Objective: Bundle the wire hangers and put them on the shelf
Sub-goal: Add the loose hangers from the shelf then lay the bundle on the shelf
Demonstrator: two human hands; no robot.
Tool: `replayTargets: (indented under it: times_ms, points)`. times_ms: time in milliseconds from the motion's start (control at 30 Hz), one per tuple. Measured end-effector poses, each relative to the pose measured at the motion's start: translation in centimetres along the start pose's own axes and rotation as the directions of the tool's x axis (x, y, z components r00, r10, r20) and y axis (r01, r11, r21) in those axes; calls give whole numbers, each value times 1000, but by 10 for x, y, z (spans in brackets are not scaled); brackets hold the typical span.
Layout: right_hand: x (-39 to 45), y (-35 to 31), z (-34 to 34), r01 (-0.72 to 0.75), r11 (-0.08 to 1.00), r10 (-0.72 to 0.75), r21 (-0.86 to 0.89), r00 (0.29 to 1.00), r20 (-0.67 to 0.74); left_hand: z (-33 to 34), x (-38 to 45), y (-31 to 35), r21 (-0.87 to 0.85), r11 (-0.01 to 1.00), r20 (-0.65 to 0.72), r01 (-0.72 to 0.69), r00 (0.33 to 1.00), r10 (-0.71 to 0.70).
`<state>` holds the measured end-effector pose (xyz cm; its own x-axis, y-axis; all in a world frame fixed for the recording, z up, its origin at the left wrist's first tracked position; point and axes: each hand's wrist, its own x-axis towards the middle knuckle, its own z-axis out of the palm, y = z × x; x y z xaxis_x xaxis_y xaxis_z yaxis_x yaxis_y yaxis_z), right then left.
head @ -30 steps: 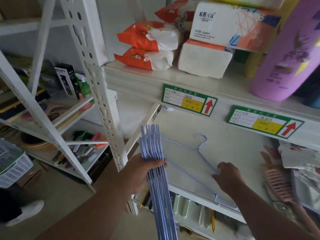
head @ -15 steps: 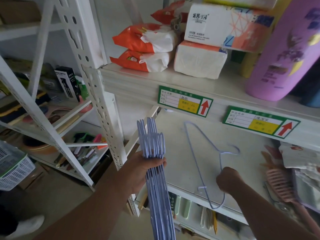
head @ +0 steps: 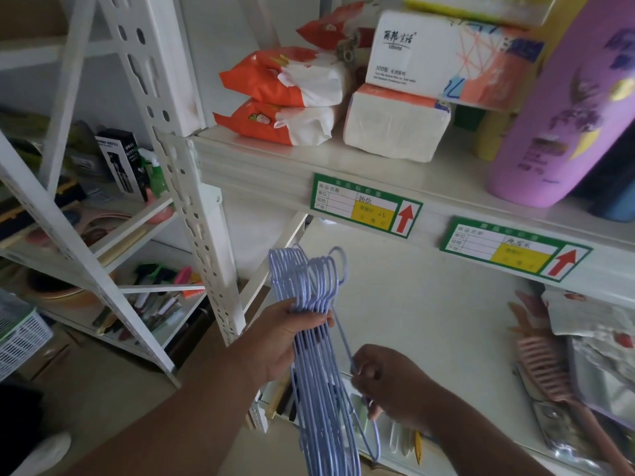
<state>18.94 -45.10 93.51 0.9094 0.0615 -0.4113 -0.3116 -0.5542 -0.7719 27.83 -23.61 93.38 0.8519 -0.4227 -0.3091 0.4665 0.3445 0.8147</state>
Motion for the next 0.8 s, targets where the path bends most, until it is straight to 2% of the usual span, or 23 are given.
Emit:
replayTargets:
  times_ms: [133,267,367,433,533,667,800]
  points:
    - [-4,-13,14,-10,1000,10,16,1000,23,0,3,-1,34,999,-4,18,1000,-18]
    - [-5,-11,17,-35,996,31,86,998,53,-3,2,1,-20,999,24,32,999,-31]
    - [0,-5,22,-98,963,69,251,990,125,-7,1,2,-85,995,77,53,996,-47]
    - [3,-1,24,-196,875,114,443,972,205,-9,1,2,-121,991,98,65,994,-54]
    - [5,2,26,-209,789,60,578,962,266,-10,0,2,-125,990,115,69,992,-54]
    - [8,1,33,-219,763,63,608,962,266,-10,1,4,-86,994,89,71,994,-64]
    - [12,-2,33,-240,818,129,523,962,239,-10,2,3,-51,997,24,51,998,-49]
